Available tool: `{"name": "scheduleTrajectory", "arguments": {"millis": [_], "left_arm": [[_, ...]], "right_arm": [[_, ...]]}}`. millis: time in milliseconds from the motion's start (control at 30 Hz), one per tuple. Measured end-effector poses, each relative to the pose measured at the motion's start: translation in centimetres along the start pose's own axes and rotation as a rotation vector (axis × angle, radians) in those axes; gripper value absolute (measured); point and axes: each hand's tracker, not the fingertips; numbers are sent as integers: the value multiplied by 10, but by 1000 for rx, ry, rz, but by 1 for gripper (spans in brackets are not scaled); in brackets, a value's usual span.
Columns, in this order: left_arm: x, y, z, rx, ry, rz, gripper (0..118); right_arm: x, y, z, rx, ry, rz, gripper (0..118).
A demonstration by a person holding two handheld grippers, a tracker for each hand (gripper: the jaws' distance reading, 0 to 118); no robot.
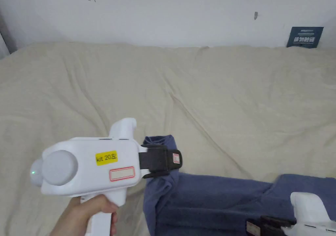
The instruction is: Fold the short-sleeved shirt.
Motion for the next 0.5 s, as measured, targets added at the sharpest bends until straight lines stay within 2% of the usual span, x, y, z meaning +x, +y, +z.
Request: {"name": "scheduleTrajectory", "arguments": {"millis": [133,300,333,367,400,433,467,500], "left_arm": [[20,-17,-79,-174,-10,-93,9],[29,-45,-136,-302,38,-116,9],[27,-49,-143,-317,46,-116,12],[25,-49,-145,-319,34,-105,25],[22,-49,-148,-346,-7,-92,47],[24,-49,-150,-332,-31,-61,82],[26,-49,-149,-302,-55,-50,100],[30,-46,-145,-286,-70,-45,111]], "right_arm": [[22,-5,21,38,-33,-46,0],[44,-12,35,66,-52,-101,0],[48,-14,37,71,-55,-108,0],[51,-15,38,72,-58,-117,0],[53,-16,38,74,-59,-127,0],[55,-16,37,74,-57,-132,0],[57,-17,37,75,-59,-136,0],[57,-17,36,76,-60,-141,0]]}}
